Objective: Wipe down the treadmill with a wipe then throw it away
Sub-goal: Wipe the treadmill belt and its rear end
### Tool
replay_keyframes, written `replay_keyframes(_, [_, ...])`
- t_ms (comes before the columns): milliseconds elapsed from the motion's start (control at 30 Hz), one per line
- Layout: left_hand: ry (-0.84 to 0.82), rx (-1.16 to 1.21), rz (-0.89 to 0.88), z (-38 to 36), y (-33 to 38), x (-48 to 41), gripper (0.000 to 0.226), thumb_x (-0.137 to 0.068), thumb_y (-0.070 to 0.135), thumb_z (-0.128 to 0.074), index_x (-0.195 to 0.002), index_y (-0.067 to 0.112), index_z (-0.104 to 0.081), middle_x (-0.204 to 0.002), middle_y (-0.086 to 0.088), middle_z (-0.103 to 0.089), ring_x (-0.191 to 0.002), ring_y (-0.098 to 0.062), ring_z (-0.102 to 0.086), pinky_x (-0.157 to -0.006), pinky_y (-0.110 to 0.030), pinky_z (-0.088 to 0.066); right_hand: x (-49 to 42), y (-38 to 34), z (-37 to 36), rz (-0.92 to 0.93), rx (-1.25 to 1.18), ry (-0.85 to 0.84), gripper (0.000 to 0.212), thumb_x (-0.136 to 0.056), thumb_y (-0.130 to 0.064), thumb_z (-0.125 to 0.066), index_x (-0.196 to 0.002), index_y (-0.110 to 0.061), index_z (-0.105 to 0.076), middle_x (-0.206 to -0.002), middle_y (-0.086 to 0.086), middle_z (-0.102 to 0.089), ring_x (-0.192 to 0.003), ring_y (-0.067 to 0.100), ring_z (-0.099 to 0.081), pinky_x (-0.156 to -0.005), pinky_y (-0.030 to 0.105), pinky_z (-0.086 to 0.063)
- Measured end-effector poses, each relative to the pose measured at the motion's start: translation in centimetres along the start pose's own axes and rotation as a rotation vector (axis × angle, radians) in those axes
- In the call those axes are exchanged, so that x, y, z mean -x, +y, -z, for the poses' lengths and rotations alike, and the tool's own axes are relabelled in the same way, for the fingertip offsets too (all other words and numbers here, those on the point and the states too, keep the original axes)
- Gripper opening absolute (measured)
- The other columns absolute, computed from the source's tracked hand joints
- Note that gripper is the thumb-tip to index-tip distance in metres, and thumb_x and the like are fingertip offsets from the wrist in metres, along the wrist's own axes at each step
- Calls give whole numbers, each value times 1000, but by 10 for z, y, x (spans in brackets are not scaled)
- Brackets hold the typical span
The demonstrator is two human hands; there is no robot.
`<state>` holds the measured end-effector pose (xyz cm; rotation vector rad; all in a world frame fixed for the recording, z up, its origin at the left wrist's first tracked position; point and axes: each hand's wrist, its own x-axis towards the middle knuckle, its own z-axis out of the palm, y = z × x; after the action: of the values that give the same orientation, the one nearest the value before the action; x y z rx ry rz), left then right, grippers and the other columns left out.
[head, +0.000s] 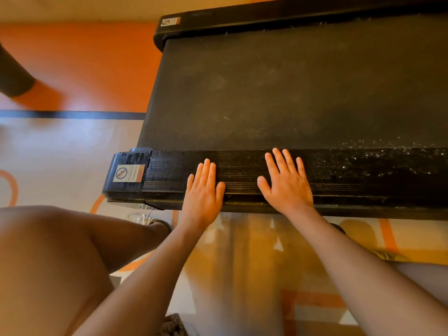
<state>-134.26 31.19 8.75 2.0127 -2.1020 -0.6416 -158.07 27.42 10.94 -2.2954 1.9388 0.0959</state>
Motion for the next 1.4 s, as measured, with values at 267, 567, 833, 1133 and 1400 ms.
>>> replay_keyframes(267, [-100,-53,-42,19,3,-60,65,-111,47,-22,-164,17,-3,-172,-3,6,-158,-21,8,-128,-48,0,0,0,5,2,1,-33,72,-104,-60,-20,-165,-23,-12,-173,4,-5,-159,25,0,-128,51,-3])
replay_keyframes(567, [-18,-26,-41,-1,1,-2,66,-110,51,-20,-164,18,-4,-171,1,6,-156,-16,11,-123,-36,7,-1,0,1,1,-7,2,78,-98,-63,-11,-164,-23,-18,-172,6,-10,-159,27,-6,-128,52,-8])
replay_keyframes(833, [-64,-63,-61,7,17,-56,67,-109,51,-22,-164,17,-4,-172,-3,5,-158,-22,7,-127,-46,1,-1,0,3,-10,7,1,77,-98,-62,-12,-164,-23,-17,-172,5,-11,-159,26,-6,-128,51,-7])
replay_keyframes(1133, [-9,-14,2,-8,17,-14,66,-109,51,-21,-165,19,-5,-171,1,5,-157,-16,9,-124,-38,7,0,0,-2,-6,2,4,76,-99,-62,-12,-164,-23,-15,-172,5,-9,-159,26,-4,-128,52,-6])
replay_keyframes(1400, [-58,-28,-33,6,23,-52,66,-109,51,-21,-164,19,-3,-172,0,5,-157,-19,8,-126,-44,4,0,0,1,-8,-9,5,80,-95,-64,-3,-164,-24,-16,-172,5,-10,-159,26,-4,-128,52,-6])
